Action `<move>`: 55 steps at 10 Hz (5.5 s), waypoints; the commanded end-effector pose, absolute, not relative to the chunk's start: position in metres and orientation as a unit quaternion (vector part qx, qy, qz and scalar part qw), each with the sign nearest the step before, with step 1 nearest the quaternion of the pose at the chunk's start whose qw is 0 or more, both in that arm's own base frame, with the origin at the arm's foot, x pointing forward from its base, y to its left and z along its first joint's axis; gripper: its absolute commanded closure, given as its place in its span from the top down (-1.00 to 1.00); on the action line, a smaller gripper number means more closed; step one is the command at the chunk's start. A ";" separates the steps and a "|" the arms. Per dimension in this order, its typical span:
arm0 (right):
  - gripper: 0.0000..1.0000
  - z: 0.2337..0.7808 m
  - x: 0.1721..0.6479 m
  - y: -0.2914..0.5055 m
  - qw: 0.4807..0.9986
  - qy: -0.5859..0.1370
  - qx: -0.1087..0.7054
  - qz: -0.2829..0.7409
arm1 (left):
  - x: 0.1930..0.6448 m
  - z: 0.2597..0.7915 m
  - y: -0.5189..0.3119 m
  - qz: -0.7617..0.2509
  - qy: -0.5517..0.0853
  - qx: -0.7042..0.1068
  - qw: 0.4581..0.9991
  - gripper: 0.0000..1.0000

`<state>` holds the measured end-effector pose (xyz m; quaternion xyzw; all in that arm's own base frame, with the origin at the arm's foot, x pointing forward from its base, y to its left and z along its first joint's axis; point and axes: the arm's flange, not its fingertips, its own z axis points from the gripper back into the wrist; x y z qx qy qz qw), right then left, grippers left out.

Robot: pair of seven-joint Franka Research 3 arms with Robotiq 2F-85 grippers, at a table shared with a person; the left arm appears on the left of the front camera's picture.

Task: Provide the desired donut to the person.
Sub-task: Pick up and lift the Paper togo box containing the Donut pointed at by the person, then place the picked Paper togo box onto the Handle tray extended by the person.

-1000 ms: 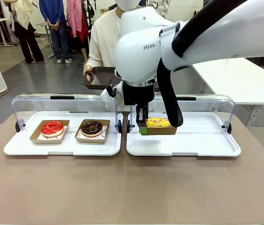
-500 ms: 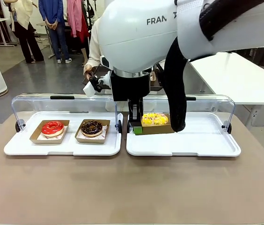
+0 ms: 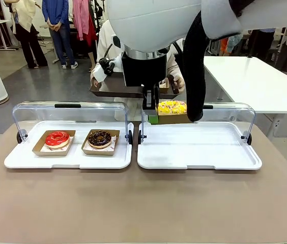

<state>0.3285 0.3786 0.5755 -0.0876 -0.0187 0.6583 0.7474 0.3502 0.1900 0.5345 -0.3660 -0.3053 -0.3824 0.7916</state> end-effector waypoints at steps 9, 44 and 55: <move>-1.00 0.571 0.318 0.380 0.744 -0.019 -0.089 0.662 | 0.350 0.536 0.190 -0.385 -0.315 -0.370 0.784 1.00; -0.96 0.569 0.523 0.518 0.720 -0.120 -0.039 0.683 | 0.350 0.536 0.190 -0.385 -0.315 -0.370 0.784 1.00; 1.00 0.568 0.523 0.520 0.704 -0.109 -0.016 0.702 | 0.350 0.536 0.190 -0.385 -0.315 -0.370 0.784 1.00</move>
